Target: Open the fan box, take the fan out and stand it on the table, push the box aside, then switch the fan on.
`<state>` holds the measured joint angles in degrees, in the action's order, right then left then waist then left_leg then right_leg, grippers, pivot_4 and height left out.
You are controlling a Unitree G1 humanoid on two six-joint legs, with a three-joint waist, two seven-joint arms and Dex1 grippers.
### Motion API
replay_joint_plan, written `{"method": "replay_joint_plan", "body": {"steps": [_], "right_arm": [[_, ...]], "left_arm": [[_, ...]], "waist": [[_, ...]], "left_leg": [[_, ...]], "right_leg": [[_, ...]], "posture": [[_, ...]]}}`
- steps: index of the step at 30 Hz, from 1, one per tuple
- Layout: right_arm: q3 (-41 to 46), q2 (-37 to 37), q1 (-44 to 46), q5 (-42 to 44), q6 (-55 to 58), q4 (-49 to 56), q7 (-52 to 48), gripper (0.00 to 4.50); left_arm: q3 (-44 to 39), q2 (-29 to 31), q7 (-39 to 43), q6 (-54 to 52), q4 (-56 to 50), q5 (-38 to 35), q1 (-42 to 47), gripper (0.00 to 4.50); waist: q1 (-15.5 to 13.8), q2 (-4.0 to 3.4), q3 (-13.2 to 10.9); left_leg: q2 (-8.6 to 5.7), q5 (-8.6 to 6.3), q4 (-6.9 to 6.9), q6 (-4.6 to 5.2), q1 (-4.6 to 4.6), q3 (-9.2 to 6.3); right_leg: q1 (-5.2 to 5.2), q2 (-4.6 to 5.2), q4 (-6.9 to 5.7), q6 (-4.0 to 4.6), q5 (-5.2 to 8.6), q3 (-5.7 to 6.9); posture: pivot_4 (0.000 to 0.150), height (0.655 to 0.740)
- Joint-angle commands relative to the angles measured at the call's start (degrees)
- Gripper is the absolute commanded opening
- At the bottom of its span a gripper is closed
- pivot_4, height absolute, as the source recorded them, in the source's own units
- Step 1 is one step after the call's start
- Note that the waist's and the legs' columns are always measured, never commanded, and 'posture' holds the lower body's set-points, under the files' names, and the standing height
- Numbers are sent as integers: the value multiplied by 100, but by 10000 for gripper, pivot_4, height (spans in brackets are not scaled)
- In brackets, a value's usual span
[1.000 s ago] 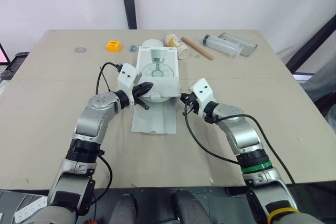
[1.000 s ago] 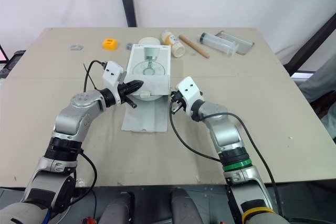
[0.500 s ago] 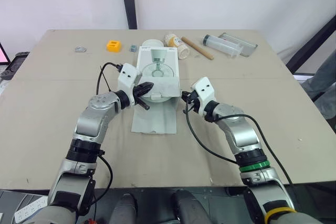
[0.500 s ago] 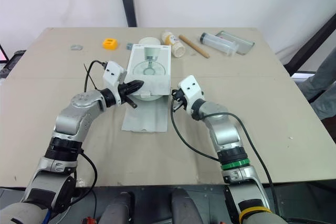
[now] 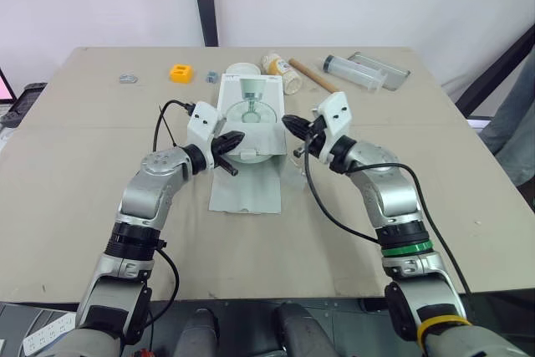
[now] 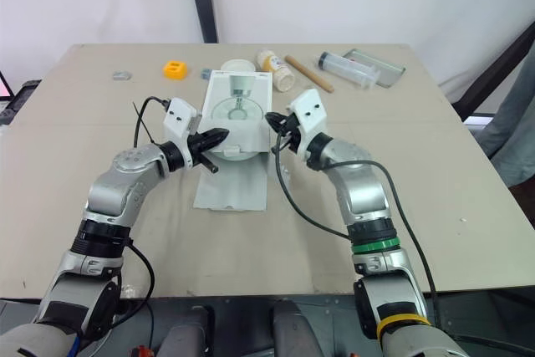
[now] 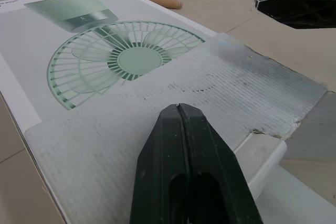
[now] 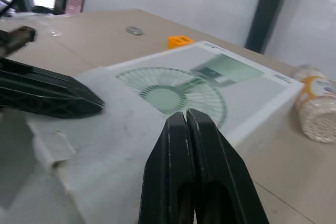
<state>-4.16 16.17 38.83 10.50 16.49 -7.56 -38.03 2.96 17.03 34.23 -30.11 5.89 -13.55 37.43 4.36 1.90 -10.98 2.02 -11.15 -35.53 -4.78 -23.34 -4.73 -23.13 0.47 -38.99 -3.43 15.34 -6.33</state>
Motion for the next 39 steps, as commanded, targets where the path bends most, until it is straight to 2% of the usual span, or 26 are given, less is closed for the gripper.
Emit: {"method": "replay_joint_plan", "body": {"steps": [1, 15, 22, 32, 39], "right_arm": [[-180, -31, -83, 77, 139, 365, -142, 320], [-456, 65, -256, -276, 138, -108, -47, 320], [-472, -9, -204, -313, 70, -186, -9, 320], [-445, -55, -174, -362, -51, -283, 67, 320], [-428, -60, -172, -351, -60, -294, 110, 320]], "left_arm": [[73, 37, 26, -87, -79, 16, -131, 0], [-170, 133, 318, 150, -355, -280, -123, 0], [-128, 324, 860, -57, -1209, -829, -334, 0], [563, 634, 621, -416, -1423, -275, -843, 0], [498, 819, 602, -705, -1559, -305, -927, 0]], "waist": [[-1, 0, 0], [0, 0, 2], [6, 0, 1], [14, 0, 1], [14, 0, 1]], "left_leg": [[0, 0, 0, 0, 0, 0], [1, 0, 0, 0, 2, 0], [3, 0, 0, 0, 2, 0], [6, 0, 0, 0, 5, 1], [6, 0, 0, 0, 5, 1]], "right_leg": [[0, 0, 0, 0, 0, 0], [1, -1, 0, -1, 1, 0], [1, -1, 0, -1, 0, 0], [2, -5, 0, -6, 3, 0], [2, -5, 0, -6, 3, -1]], "posture": [[1500, 7400], [1500, 7400], [1500, 7400], [1500, 7400], [1500, 7400]]}}
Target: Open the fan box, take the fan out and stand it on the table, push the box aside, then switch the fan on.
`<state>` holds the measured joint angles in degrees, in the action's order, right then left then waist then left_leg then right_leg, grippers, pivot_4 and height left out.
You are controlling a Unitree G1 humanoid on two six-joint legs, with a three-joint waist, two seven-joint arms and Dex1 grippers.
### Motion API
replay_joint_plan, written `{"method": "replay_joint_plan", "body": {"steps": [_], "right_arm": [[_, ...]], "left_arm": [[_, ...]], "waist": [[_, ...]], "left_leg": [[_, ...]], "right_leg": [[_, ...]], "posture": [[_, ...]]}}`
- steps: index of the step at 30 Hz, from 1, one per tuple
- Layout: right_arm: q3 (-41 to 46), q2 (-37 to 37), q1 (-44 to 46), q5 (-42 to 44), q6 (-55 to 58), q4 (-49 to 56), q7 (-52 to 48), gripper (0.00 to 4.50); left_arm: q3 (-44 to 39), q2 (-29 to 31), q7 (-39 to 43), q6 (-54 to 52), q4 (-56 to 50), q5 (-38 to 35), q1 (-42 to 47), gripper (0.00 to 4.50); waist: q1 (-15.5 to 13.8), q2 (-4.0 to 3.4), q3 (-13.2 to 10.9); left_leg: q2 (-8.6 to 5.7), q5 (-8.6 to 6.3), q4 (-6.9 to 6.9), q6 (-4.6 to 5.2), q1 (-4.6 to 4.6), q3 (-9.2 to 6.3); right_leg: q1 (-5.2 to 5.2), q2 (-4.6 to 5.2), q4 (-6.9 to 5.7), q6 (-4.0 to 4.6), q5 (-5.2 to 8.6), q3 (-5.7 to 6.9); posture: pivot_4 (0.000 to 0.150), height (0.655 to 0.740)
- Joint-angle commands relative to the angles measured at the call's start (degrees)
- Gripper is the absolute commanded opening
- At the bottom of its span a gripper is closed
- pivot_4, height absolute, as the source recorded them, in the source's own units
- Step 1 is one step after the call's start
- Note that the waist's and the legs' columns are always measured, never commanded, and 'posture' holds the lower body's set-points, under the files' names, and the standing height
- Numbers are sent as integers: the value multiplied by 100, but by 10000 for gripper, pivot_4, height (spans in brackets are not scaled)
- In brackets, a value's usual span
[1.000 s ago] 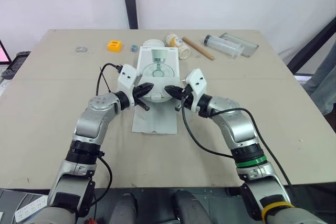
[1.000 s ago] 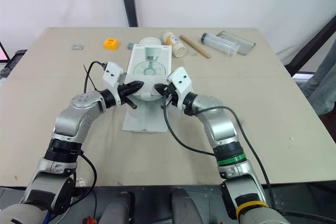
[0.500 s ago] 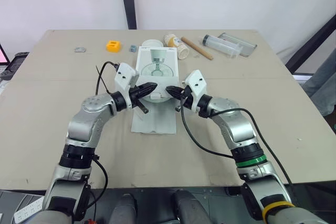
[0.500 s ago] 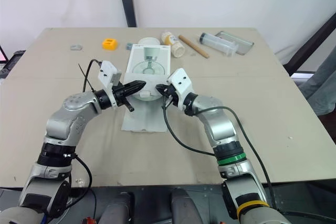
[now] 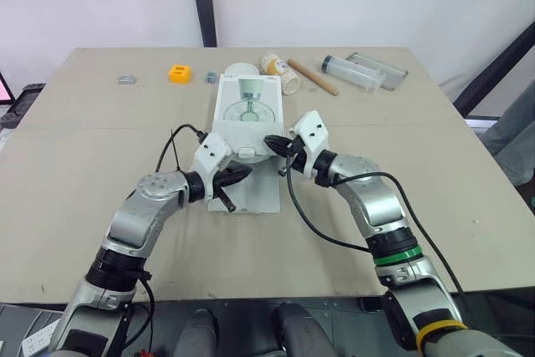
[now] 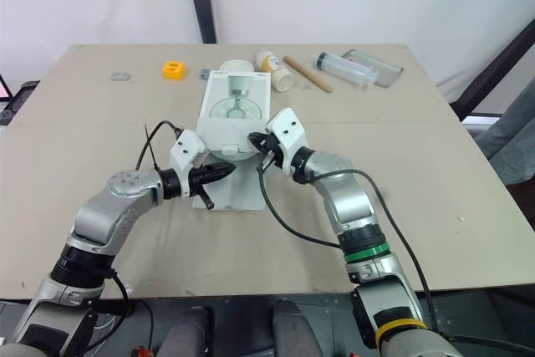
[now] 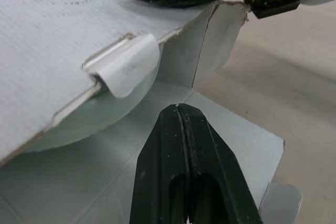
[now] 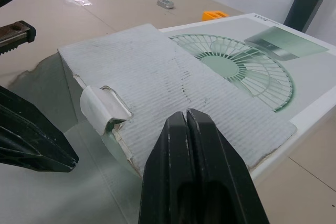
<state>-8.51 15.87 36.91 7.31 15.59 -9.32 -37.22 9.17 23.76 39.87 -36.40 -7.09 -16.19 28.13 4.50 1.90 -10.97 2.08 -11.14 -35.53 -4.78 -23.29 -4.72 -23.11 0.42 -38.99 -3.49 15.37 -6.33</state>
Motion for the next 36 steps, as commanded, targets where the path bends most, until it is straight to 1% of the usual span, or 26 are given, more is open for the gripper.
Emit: {"method": "replay_joint_plan", "body": {"steps": [1, 13, 17, 21, 27, 31, 36], "right_arm": [[11, -32, 25, -32, 28, -127, 32, 320], [10, -34, 8, -41, 1, -120, 23, 320], [-5, -53, 11, -46, -9, -127, 19, 320], [-10, -70, 41, -47, -13, -141, 3, 320], [-13, -54, 34, -48, 1, -105, -32, 320], [-19, -33, -4, -49, 8, -66, -54, 320], [-30, -31, -30, -50, 14, -35, -60, 320]], "left_arm": [[-126, 186, 67, -88, -269, -48, -6, 0], [-569, 1144, 361, -665, -474, -296, -221, 0], [-892, 1171, 143, -676, -202, -304, -170, 0], [-1238, 1008, -182, -568, 106, -311, -100, 0], [-1447, 706, -610, -251, 432, -222, -66, 0], [-1508, 421, -969, -16, 716, -154, 84, 0], [-1486, 43, -1229, 88, 856, -176, 180, 0]], "waist": [[0, 0, 0], [2, 0, 0], [-2, 0, 0], [-2, 0, 0], [-2, 0, 0], [-2, 0, 0], [-2, 1, 1]], "left_leg": [[0, 0, 0, 0, 0, 0], [3, 0, 1, 0, 0, 1], [3, 0, 1, 0, -1, 1], [4, 0, 1, 0, -1, 1], [3, 0, 1, 0, -2, 1], [3, 0, 1, 0, -2, 1], [2, 0, 1, 0, -3, 0]], "right_leg": [[0, 0, 0, 0, 0, 0], [-1, -2, 0, -13, 9, 0], [-2, -2, 0, -18, 12, 1], [-2, -2, 0, -17, 11, 1], [-2, -1, 0, -9, 6, 1], [-3, -1, 0, -7, 5, 1], [-2, 0, 0, 3, -1, 1]], "posture": [[1500, 7400], [1500, 7400], [1500, 7400], [1500, 7400], [1500, 7400], [1500, 7400], [1500, 7400]]}}
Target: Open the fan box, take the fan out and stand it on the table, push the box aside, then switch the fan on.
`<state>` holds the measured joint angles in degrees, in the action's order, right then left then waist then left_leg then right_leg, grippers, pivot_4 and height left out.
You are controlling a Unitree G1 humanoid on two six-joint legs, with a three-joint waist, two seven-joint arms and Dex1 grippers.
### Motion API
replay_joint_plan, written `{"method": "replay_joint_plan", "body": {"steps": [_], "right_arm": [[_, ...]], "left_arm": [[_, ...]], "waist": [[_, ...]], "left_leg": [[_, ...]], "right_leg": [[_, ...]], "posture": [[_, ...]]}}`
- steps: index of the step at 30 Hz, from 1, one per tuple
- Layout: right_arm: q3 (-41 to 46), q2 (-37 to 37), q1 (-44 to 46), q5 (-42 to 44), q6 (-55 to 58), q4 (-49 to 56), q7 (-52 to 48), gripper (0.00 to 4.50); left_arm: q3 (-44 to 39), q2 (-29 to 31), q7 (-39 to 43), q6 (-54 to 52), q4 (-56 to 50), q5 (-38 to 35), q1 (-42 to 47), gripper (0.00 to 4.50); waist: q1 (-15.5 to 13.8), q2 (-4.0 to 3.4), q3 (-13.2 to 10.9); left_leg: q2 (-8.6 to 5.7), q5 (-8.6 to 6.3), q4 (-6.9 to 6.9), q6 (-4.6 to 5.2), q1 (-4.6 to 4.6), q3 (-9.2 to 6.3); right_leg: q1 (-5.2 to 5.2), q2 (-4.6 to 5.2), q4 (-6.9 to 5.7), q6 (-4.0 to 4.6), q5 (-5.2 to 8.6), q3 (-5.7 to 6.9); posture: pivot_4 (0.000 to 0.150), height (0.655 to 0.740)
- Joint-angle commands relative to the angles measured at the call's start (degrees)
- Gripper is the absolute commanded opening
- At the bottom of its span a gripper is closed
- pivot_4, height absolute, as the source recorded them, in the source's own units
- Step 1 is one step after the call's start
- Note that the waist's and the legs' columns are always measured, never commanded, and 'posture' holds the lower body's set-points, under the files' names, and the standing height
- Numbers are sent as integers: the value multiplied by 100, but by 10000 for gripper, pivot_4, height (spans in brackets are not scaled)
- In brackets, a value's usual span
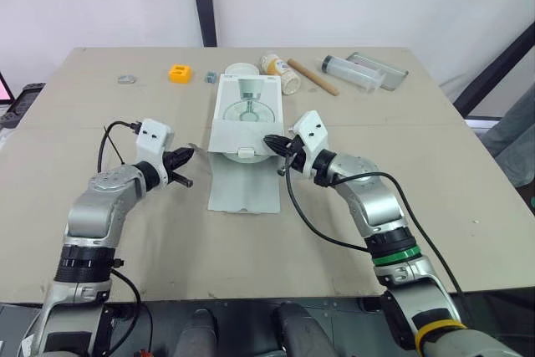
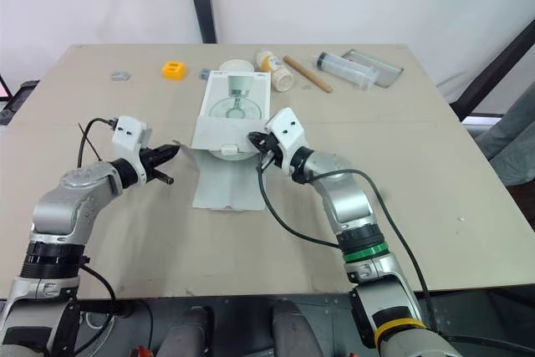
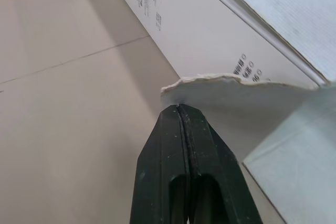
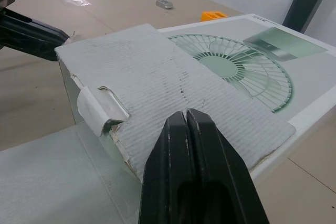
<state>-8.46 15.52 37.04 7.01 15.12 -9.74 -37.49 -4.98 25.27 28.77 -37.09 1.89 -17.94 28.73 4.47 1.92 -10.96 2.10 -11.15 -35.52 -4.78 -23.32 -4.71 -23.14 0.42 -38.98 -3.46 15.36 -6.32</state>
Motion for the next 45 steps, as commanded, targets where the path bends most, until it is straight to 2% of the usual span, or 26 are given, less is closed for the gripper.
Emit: {"method": "replay_joint_plan", "body": {"steps": [1, 11, 36, 45], "right_arm": [[-35, 4, -46, -20, 61, 11, -30, 320], [-44, -2, -83, -20, 72, 71, -14, 320], [1, -10, -57, -31, 47, -12, 69, 320], [-1, -16, -57, -36, 40, -25, 98, 320]], "left_arm": [[-31, -163, -133, 158, -52, 4, 118, 0], [120, -556, -274, 187, 45, 17, 261, 0], [46, -652, -135, 184, -125, -180, 234, 0], [-250, -610, -15, 151, -496, -512, 56, 0]], "waist": [[1, 0, 0], [2, 1, 0], [-5, 1, 1], [-4, 1, 0]], "left_leg": [[0, 0, 0, 0, 0, 0], [-1, 0, 0, 0, 1, 0], [-2, 0, 0, 0, 0, -1], [-2, 0, 0, 0, 0, -1]], "right_leg": [[0, 0, 0, 3, -2, 0], [0, 0, 0, 6, -4, 0], [1, 1, 0, 5, -3, 0], [1, 1, 0, 5, -3, 0]], "posture": [[1500, 7400], [1500, 7400], [1500, 7400], [1500, 7400]]}}
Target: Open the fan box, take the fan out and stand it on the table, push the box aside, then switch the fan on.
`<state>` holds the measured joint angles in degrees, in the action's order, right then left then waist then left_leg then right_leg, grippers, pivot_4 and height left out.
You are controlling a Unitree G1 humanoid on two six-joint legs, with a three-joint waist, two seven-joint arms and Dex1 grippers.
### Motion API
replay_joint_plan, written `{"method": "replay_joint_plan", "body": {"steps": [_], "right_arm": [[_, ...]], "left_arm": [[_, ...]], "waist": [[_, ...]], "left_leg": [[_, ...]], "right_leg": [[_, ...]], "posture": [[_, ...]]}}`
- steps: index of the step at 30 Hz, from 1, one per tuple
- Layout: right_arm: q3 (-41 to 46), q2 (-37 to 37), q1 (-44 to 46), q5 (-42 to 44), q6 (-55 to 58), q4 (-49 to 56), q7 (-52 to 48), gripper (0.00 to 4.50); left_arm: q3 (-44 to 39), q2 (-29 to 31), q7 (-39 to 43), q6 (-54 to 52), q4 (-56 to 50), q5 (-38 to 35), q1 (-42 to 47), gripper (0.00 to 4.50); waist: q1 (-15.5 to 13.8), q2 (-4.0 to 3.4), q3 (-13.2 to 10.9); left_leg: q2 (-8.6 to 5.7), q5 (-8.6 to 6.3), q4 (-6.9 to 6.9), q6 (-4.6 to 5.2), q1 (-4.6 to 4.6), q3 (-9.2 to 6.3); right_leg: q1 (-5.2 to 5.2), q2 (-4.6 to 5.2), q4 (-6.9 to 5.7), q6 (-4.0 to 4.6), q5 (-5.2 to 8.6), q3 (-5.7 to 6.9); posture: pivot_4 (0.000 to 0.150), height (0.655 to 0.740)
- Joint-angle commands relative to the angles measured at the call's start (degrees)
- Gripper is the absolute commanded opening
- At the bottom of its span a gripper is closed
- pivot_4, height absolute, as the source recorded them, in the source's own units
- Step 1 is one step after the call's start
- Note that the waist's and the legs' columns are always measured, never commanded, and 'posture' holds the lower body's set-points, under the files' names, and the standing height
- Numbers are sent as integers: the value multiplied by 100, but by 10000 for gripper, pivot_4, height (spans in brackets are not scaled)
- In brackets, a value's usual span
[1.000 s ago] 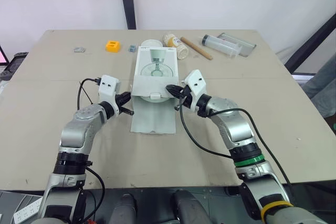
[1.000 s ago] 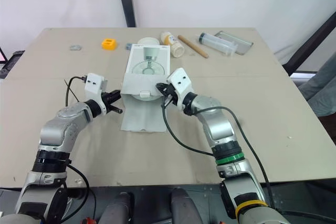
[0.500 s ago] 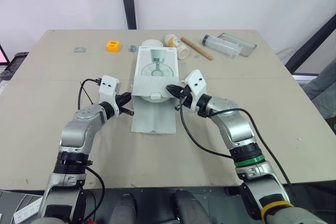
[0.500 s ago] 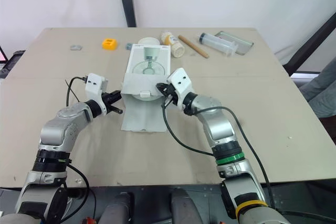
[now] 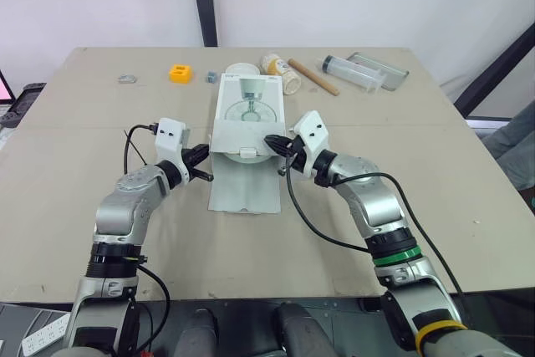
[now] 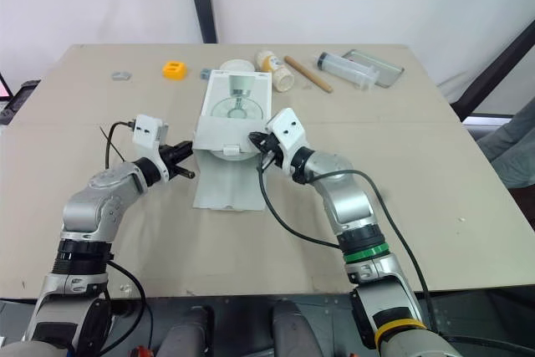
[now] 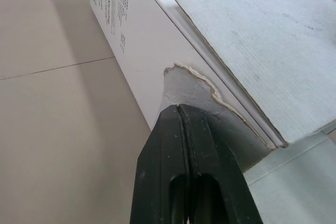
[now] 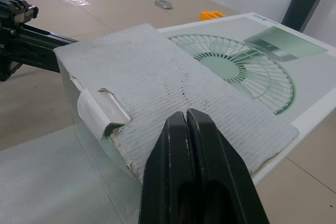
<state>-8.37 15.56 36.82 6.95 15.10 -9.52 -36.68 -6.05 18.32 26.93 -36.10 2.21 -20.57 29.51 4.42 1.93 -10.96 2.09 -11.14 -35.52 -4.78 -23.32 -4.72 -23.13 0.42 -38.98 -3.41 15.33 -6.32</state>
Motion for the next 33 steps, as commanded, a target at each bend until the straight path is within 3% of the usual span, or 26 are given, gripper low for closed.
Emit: {"method": "replay_joint_plan", "body": {"steps": [1, 10, 15, 19, 23, 29, 33], "right_arm": [[-8, -15, -32, -30, 43, -47, 16, 320], [-26, 8, -17, -25, 38, -78, -15, 320], [-52, -11, -17, -24, 25, -95, -34, 320], [-56, -17, -43, -33, 15, -84, -61, 320], [-65, -5, -65, -42, 13, -73, -83, 320], [-73, 10, -54, -64, 16, -90, -110, 320], [-99, 24, -52, -90, 20, -99, -155, 320]], "left_arm": [[-187, 149, 213, 43, -600, -286, -46, 0], [-577, 1011, 962, -575, -1270, -1063, -109, 0], [-1033, 1063, 997, -1672, -1897, -2464, 102, 0], [-1469, 634, 89, -2596, -2512, -4202, -43, 0], [-1466, 107, -946, -2634, -2988, -4992, -600, 0], [-1302, -873, -2533, -2023, -3620, -5215, -1777, 0], [-1344, -1115, -3022, -1659, -3517, -5243, -2462, 0]], "waist": [[2, 0, 0], [10, 0, 0], [6, 0, 0], [10, 0, 0], [16, 2, 1], [-3, 6, 3], [0, 7, 4]], "left_leg": [[0, 0, 0, 0, 0, 0], [2, 0, 1, 0, 1, 1], [2, 0, 1, 0, -1, 1], [4, 0, 1, 0, 0, 1], [4, 0, 1, 0, 3, 2], [3, 0, -2, 0, 3, 0], [3, 0, -2, 0, 12, 2]], "right_leg": [[0, 0, 0, 0, 0, 0], [-1, -1, 1, -11, 7, 0], [0, 0, 1, -28, 17, 0], [-1, -1, 1, -29, 18, -1], [1, 0, 1, -28, 17, -2], [3, 0, 1, -1, 1, -2], [8, -2, 1, -5, 3, -5]], "posture": [[1500, 7400], [1500, 7400], [1500, 7400], [1500, 7400], [1500, 7400], [1500, 7400], [1500, 7400]]}}
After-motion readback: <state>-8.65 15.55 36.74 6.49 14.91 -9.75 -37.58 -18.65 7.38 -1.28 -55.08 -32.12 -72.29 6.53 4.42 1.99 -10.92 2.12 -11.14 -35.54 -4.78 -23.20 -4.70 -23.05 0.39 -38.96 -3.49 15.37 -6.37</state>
